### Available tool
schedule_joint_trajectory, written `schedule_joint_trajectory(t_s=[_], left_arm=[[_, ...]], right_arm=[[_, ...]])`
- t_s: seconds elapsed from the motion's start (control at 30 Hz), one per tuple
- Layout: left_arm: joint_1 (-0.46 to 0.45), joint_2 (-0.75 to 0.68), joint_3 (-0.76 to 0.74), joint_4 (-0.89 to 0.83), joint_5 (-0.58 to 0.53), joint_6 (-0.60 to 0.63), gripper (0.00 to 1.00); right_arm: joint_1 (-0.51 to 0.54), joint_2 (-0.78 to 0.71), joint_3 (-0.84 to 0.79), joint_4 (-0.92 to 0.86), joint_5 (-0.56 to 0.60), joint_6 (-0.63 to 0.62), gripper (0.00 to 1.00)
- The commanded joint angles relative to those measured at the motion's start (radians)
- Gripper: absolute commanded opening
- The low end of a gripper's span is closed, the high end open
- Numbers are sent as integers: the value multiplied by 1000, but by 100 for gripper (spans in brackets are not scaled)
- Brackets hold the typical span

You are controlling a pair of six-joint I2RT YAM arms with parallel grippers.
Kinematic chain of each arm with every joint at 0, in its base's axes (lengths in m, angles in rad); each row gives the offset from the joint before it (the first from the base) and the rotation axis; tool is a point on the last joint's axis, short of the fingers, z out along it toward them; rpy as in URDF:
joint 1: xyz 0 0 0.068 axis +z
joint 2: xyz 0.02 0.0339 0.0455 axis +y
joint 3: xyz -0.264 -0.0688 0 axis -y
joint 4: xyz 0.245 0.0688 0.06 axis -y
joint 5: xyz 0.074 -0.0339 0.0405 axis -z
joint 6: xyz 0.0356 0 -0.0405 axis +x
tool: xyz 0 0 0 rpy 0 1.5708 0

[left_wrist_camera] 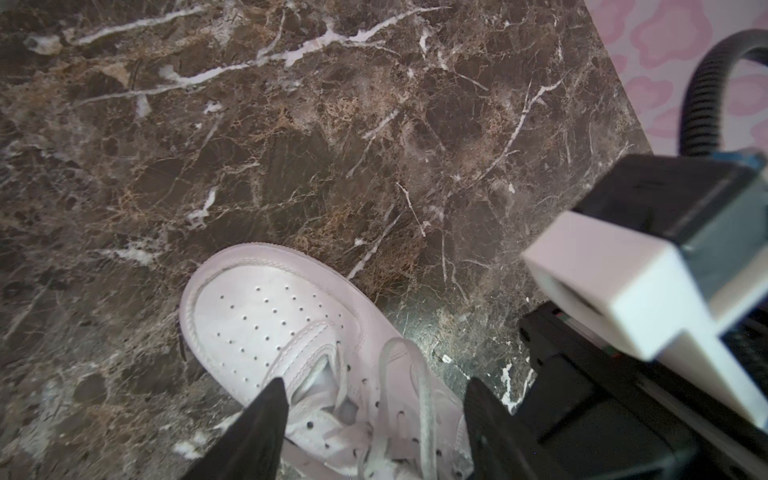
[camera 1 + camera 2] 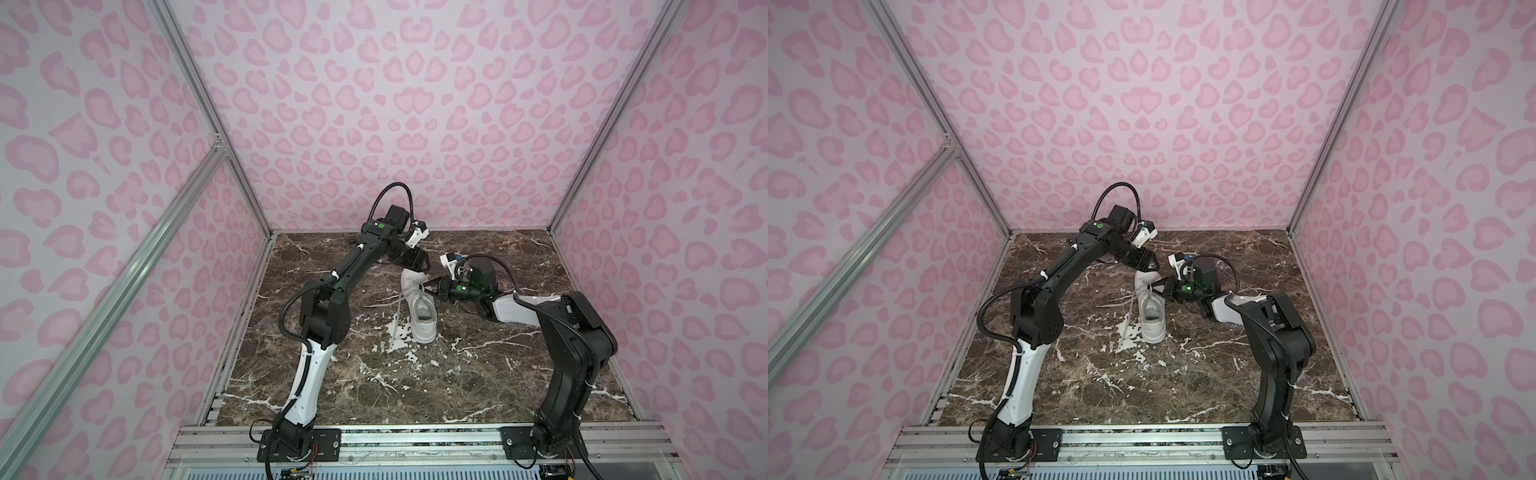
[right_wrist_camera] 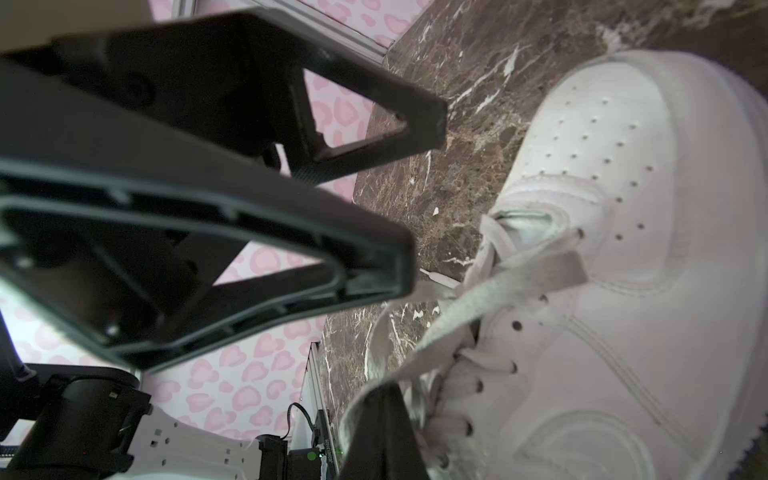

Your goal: Tie the shoes

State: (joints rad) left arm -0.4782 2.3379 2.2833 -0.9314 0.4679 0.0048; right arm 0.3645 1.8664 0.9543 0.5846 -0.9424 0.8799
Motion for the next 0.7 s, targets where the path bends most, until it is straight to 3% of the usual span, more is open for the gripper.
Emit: schedule_joint_trajectory(t_s=[0.0, 0.33, 0.67], left_arm=[[10, 2, 10, 14, 31, -26, 69], [4, 33, -2, 14, 90, -41, 71], [-32, 73, -1, 23, 69, -49, 68]], right_arm=[[-1, 6, 9, -63, 6, -71, 0], [4, -7, 39, -230, 6, -228, 0], [7, -13, 45, -249, 13, -241, 0]])
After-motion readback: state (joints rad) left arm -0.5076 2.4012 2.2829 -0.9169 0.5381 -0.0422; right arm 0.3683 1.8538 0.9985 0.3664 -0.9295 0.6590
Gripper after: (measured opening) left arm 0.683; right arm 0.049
